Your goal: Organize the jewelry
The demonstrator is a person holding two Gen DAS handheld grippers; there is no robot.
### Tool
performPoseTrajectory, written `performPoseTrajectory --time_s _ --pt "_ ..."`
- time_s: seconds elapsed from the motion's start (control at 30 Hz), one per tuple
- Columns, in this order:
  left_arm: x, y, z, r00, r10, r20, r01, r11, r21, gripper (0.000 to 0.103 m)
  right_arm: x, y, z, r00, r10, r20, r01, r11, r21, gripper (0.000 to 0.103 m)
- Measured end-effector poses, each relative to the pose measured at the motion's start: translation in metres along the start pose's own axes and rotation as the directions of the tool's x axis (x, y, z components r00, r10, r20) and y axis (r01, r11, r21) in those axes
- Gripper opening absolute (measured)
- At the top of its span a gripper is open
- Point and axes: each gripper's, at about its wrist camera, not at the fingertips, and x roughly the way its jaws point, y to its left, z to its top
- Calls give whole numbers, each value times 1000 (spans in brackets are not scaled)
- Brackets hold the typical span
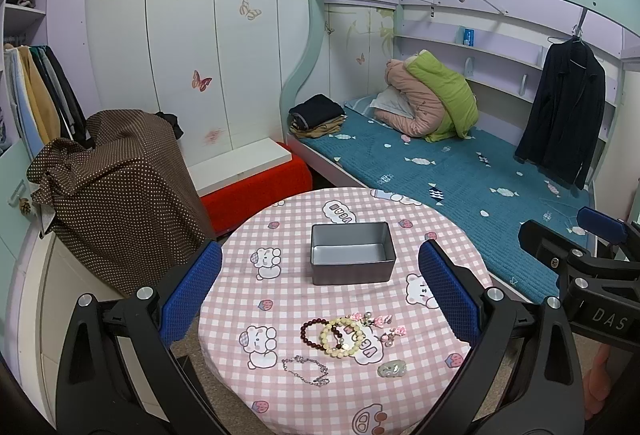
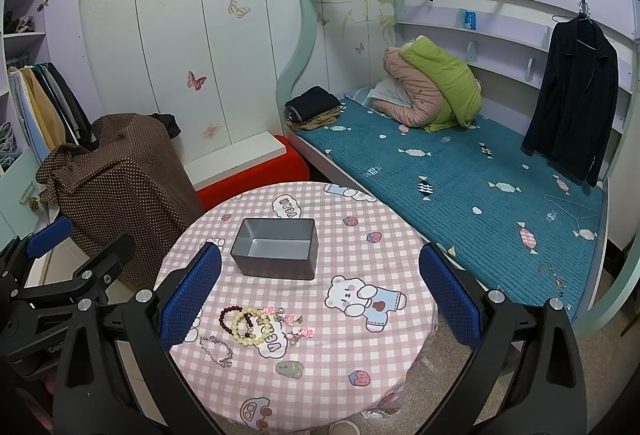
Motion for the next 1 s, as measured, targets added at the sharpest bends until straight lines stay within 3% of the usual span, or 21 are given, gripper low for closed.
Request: performPoseTrajectory --time_s 1.0 --pt "-3 0 2 1000 -3 -1 3 1000 -4 98 3 0 1 1000 2 -3 -2 1000 2 95"
